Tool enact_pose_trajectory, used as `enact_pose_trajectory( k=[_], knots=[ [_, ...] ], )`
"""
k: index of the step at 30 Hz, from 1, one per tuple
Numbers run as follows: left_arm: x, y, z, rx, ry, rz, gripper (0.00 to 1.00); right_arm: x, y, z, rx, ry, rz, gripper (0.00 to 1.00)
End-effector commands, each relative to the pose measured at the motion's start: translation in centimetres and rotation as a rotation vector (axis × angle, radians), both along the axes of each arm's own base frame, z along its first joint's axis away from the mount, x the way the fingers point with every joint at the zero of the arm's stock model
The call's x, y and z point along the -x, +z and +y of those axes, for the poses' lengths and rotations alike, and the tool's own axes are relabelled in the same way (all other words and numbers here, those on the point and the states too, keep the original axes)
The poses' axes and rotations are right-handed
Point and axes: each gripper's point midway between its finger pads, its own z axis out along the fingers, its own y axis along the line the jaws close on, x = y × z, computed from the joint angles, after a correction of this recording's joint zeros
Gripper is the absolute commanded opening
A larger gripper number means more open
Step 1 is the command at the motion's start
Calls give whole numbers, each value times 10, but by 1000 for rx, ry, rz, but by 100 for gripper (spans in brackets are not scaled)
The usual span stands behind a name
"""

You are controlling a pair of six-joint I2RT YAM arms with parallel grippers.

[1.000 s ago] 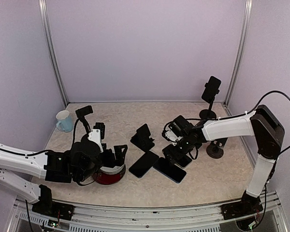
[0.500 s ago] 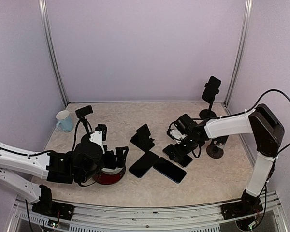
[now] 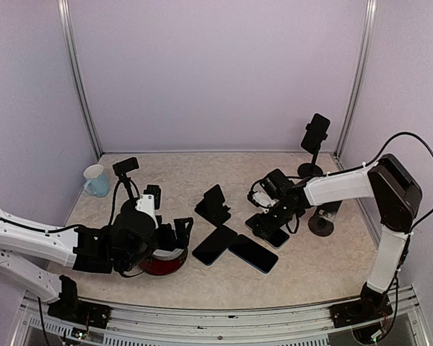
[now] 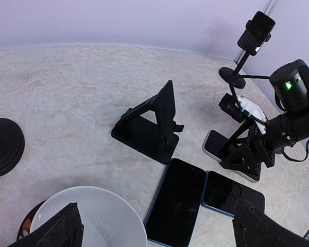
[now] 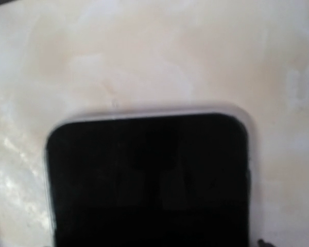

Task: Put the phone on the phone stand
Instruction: Pick up the phone at the center of the board.

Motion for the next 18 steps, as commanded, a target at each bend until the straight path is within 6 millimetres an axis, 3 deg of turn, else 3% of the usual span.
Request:
enact_pose_trajectory(
  k=[1,4,10,14,18],
  knots=[
    [-3,-6,-2,1,-10,-4,99,24,-32,-2,67,42,86,84],
    [-4,-6,-4,0,-15,4,99,25,-37,-6,83,28,89,77],
    [-3,-7,-1,6,-16,4,99,19,-31,-1,55,29,57,41],
    [0,-10,-1,17,-27,15,99,11,-10,14,9,50,-24,40],
    [0,-10,0,20,-21,16,99,-1,30,26,-68,18,-132,38]
  ],
)
